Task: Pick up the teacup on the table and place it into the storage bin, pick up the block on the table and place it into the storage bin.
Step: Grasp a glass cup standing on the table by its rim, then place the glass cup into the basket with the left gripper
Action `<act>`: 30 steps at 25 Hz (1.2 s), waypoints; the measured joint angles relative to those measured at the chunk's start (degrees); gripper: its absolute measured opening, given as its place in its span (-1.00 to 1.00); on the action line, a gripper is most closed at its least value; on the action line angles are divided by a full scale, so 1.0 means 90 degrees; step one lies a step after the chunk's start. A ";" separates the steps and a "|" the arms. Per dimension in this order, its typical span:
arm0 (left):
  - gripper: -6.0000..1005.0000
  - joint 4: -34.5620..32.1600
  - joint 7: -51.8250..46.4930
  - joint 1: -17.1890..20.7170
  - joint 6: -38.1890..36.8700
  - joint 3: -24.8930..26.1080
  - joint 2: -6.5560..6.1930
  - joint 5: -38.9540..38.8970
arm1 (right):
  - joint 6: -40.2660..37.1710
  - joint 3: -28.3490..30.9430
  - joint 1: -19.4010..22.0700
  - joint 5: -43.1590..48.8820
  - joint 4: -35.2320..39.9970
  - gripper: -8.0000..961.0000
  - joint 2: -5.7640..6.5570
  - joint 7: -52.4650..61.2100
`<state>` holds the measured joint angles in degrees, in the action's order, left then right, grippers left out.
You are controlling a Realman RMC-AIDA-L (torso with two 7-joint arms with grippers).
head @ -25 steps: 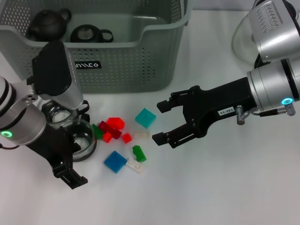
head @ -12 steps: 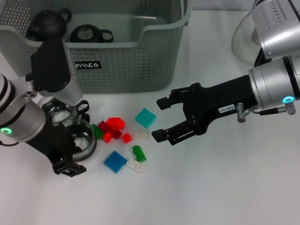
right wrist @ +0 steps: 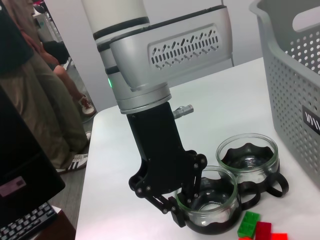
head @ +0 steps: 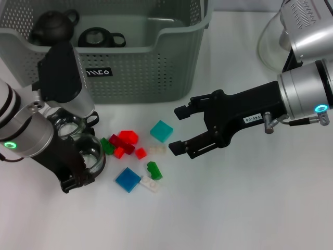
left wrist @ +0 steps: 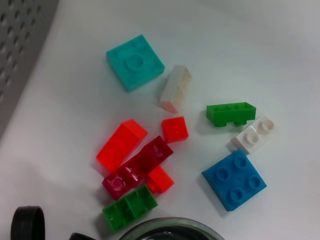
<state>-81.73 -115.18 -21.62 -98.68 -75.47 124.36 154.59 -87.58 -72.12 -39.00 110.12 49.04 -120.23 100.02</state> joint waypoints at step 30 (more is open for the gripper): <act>-0.89 0.0778 -0.1467 -0.1756 -0.2119 0.3727 -0.1115 -0.3967 | -0.0123 0.0322 0.0299 0.0051 -0.0257 0.97 0.0068 -0.0280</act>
<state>-74.73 -128.38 -37.43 -117.76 -41.93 114.33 118.89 -88.69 -69.22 -36.31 110.57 46.73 -119.62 97.50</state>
